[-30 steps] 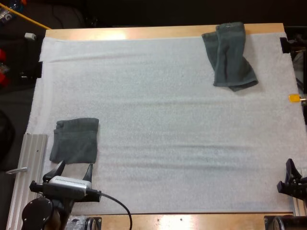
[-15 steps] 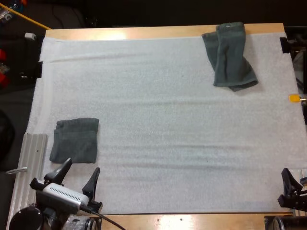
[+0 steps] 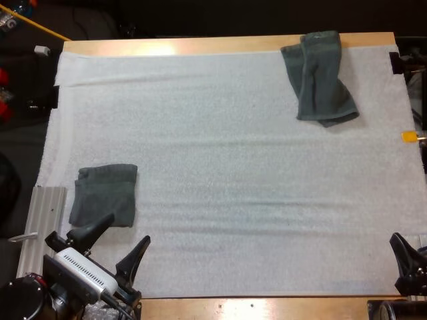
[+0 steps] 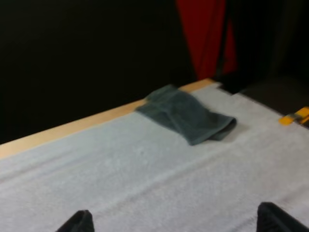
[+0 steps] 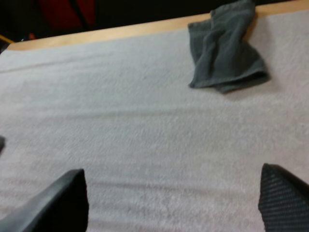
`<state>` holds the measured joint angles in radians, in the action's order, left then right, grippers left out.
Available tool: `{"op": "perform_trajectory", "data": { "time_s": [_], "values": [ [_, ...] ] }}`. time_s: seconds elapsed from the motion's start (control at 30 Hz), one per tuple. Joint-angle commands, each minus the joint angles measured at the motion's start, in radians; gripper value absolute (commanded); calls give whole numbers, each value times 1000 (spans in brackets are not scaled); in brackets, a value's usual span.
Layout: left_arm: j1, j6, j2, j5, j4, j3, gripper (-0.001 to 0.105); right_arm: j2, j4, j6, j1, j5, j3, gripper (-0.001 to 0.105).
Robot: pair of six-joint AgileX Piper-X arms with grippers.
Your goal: Pick towel from pile, fold and stack
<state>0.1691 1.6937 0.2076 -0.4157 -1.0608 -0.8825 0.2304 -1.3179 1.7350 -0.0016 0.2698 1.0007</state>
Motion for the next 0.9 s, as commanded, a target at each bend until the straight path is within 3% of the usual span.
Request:
{"op": "perform_trajectory", "data": {
  "time_s": [0.0,0.33,0.53,0.87],
  "values": [
    [9,14,9,-8,-14,-11,65,18,-28,3,-4,27,26,71],
    [14,14,17,-30,-41,-18,65,162,-44,-20,-4,40,79,71],
    [14,14,17,-30,-41,-18,65,298,83,-126,-4,17,79,71],
    [14,14,17,-30,-41,-18,65,547,214,-191,-4,-15,79,71]
  ]
}}
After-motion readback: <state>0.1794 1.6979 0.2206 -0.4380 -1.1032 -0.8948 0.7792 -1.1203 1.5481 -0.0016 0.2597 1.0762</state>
